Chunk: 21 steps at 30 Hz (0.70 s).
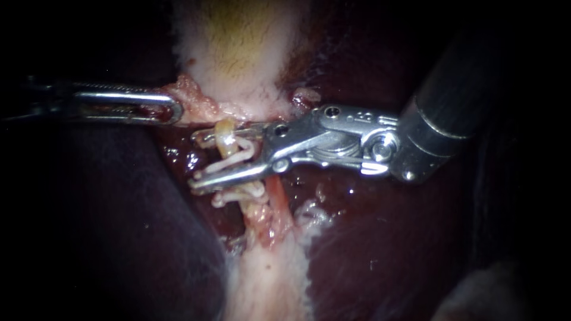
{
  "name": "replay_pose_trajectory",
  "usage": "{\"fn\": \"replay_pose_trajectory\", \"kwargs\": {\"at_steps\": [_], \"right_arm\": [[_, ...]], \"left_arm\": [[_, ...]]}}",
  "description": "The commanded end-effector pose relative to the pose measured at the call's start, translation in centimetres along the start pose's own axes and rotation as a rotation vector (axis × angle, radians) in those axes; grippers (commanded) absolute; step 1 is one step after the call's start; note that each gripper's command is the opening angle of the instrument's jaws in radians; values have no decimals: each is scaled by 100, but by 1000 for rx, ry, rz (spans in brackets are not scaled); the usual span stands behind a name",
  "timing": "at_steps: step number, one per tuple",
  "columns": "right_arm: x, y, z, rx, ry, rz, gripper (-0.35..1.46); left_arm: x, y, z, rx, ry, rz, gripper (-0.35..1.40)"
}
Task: Clipping third clip left tube
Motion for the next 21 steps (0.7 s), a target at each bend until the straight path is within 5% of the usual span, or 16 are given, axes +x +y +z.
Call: {"fn": "replay_pose_trajectory", "kwargs": {"at_steps": [1,13,21], "right_arm": [[-1,0,0,-3,0,9,41],[-3,2,-6,-10,3,56,17],[-6,4,-15,-12,6,120,-35]], "left_arm": [[0,0,0,0,0,0,-35],[-1,-1,0,0,0,0,-35],[-1,-1,0,0,0,0,-35]]}}
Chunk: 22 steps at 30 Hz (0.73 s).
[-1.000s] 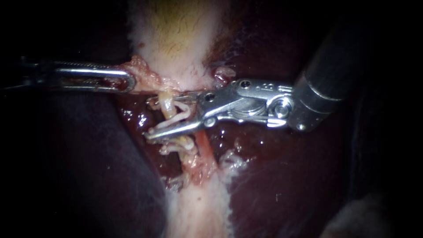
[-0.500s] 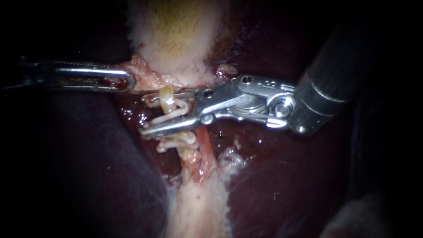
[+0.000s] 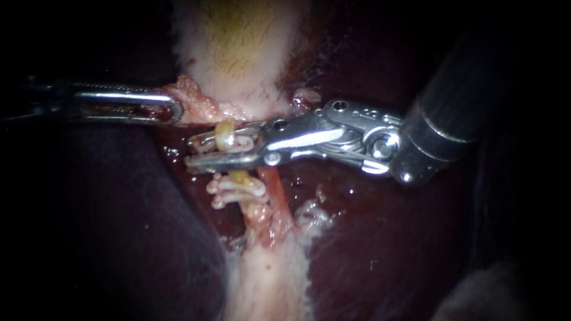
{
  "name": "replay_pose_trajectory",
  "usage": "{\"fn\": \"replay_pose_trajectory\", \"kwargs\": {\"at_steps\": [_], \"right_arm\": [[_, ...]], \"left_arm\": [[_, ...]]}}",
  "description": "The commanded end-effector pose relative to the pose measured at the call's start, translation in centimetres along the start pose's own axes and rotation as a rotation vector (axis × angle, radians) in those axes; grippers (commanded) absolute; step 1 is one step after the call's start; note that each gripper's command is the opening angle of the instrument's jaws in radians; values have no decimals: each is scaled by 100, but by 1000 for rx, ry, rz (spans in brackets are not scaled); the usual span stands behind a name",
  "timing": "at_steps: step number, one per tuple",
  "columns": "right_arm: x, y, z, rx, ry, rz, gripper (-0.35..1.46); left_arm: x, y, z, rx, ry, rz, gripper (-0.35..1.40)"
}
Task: Clipping third clip left tube
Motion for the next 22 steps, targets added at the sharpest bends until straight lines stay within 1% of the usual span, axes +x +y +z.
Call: {"fn": "replay_pose_trajectory", "kwargs": {"at_steps": [1,3,6,8,12,22], "right_arm": [[0,-1,0,2,1,32,-35],[-1,1,-2,9,3,73,-35],[-1,1,-3,12,-18,133,-35],[-1,-1,-2,12,-31,134,-35],[-2,-2,-1,15,-32,139,-35],[-5,1,-2,18,-34,150,-35]], "left_arm": [[0,0,0,0,0,0,-35],[0,0,0,0,0,0,-35],[0,0,0,0,0,0,-35],[0,-1,0,0,0,0,-35],[0,-1,0,0,0,0,-35],[0,-1,0,0,0,0,-35]]}}
